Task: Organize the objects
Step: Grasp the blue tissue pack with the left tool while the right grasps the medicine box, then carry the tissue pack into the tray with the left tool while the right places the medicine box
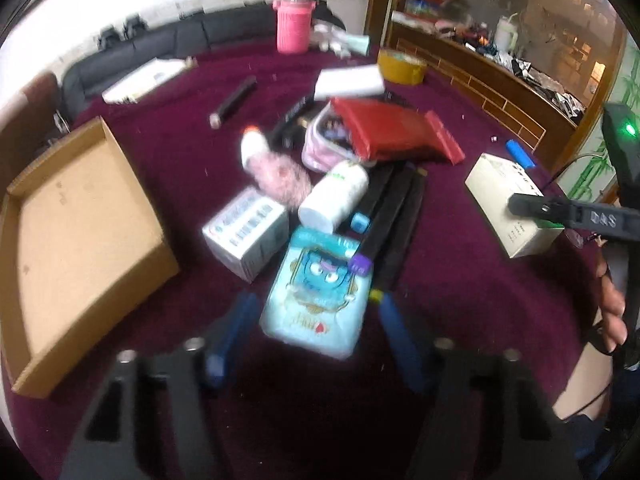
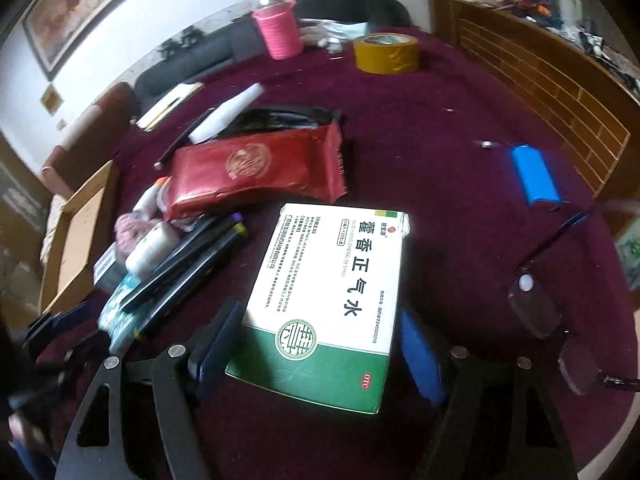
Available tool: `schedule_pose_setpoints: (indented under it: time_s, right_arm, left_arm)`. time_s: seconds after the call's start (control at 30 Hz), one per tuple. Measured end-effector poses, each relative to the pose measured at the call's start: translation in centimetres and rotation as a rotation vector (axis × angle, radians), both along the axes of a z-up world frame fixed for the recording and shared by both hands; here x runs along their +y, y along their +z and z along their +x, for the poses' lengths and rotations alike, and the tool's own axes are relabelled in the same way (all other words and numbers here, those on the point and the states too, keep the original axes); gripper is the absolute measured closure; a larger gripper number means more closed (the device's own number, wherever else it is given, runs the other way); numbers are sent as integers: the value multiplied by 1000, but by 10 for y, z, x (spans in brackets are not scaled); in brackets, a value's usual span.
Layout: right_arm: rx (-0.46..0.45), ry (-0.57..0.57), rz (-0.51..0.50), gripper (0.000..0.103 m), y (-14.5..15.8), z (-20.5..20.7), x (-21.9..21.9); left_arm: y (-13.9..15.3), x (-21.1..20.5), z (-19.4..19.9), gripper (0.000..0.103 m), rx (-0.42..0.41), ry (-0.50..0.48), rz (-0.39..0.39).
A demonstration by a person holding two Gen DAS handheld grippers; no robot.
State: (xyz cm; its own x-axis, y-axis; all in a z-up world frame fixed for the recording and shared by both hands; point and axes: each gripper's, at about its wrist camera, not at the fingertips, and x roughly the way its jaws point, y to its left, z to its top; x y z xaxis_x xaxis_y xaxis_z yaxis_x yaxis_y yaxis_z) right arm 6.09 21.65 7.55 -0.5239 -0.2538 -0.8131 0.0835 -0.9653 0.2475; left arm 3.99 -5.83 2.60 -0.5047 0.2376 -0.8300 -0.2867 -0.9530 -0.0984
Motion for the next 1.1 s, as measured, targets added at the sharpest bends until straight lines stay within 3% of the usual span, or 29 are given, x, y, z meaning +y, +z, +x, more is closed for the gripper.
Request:
schedule_pose_setpoints:
  time_s: [0.1,0.33,0.5,0.57,0.7,0.87,1.1]
  right_arm:
    - [6,27,-37,22,-2,4,-1]
    - [4,33,-56,22,-7,2,-5]
    - [13,49,-67,22,-4,5,-7]
    - [16,57,-68,22,-3,7,-10]
    - [26,84,-60,22,2,11,-19]
    - [54,128,-60,22,13,17,-35]
    - [58,196,-64,22,21,21,-65]
  left_arm:
    - [-11,-2,-5,42,-45,-24,-7]
    - [-22,12,-19,43,-52,-57,-78]
    - [-23,18,-36,44,-42,-65,-88]
    - [-23,19,-35,54,-25,-47,-87]
    - [-19,7,-23,61,-32,-14,16]
    - [-5,-24,1,61,-9,55,145]
    - [20,-45,20,61,57,92,152]
